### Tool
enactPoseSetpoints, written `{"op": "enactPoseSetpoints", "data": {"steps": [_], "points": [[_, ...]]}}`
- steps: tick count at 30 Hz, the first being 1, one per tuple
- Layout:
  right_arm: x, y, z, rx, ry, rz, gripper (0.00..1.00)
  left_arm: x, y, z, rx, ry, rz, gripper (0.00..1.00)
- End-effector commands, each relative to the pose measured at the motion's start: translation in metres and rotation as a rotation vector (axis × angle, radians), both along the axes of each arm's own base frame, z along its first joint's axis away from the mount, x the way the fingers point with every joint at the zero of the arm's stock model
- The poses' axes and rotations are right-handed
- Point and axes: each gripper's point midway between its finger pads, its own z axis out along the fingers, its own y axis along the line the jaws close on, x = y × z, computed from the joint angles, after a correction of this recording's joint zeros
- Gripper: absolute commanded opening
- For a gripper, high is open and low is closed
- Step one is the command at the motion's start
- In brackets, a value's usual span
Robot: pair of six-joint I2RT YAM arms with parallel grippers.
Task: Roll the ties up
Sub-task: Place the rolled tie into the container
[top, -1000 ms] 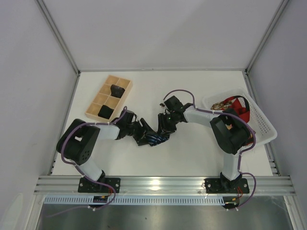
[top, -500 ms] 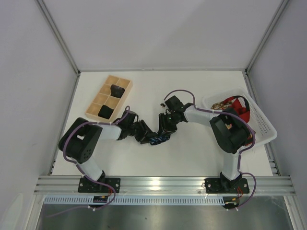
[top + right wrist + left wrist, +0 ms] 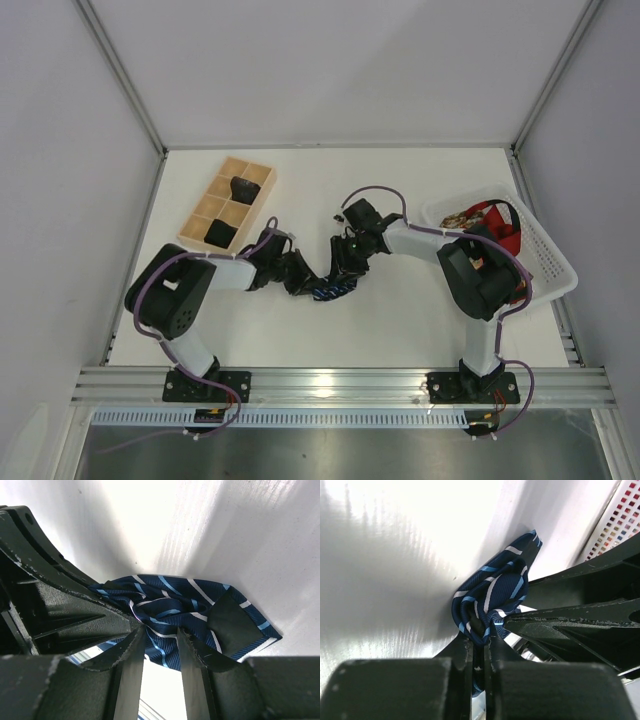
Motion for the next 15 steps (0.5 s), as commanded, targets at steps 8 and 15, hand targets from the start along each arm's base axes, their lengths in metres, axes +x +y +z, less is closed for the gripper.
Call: {"op": "enactPoseSetpoints", "data": {"steps": [8, 15], "points": [[0.03, -0.013, 0.045, -0.036, -0.12, -0.032, 0.4, 0.002, 0.025, -0.011, 0.235, -0.082, -0.075, 0.0], [0.03, -0.039, 0.086, -0.064, -0.2, -0.068, 0.41, 0.016, 0.027, 0.028, 0.21, -0.136, -0.068, 0.0]]}}
